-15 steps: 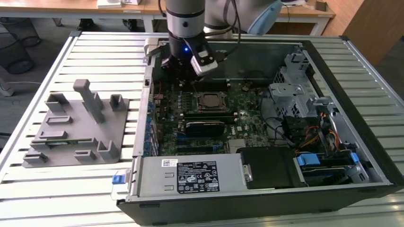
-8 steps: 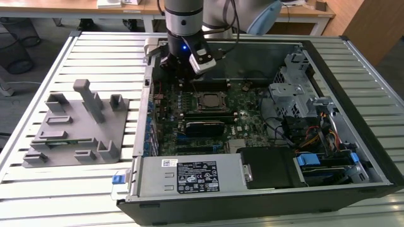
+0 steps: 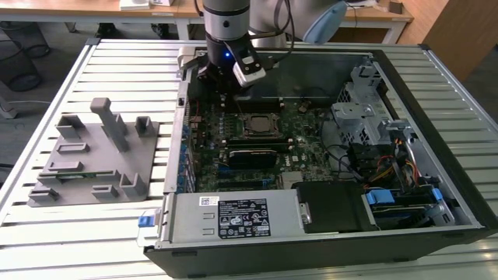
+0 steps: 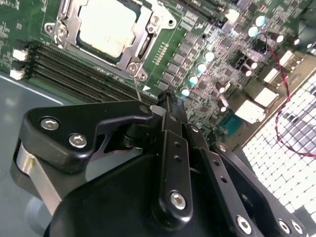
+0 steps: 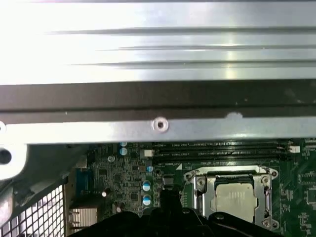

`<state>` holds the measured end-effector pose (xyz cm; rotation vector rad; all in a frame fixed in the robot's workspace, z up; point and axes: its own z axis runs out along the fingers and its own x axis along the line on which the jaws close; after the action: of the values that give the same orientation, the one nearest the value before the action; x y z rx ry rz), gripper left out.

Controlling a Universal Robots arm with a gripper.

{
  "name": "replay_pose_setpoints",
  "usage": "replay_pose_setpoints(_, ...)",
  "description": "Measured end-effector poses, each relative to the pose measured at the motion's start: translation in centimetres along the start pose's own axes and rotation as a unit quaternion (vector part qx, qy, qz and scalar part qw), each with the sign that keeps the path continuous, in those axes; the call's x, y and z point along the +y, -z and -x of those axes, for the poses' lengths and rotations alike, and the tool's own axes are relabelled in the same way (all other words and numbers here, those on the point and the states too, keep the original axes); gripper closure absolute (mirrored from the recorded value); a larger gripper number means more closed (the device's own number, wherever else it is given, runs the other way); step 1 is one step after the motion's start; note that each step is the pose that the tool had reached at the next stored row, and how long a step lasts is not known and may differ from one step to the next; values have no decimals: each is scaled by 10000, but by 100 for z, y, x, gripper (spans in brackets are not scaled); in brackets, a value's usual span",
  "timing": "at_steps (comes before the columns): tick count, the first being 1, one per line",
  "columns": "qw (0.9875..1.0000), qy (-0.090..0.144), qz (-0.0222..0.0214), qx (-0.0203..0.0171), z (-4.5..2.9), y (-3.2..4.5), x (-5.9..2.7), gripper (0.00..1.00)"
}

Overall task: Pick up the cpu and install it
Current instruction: 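Install the first cpu locking lever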

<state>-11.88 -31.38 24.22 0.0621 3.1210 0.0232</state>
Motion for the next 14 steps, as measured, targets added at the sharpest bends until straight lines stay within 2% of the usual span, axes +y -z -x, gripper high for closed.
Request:
replay_pose_setpoints(8,10000,22,-1,1,2,7,57,89)
replay_pose_setpoints(14,10000,65,5,2,66,26,62,89)
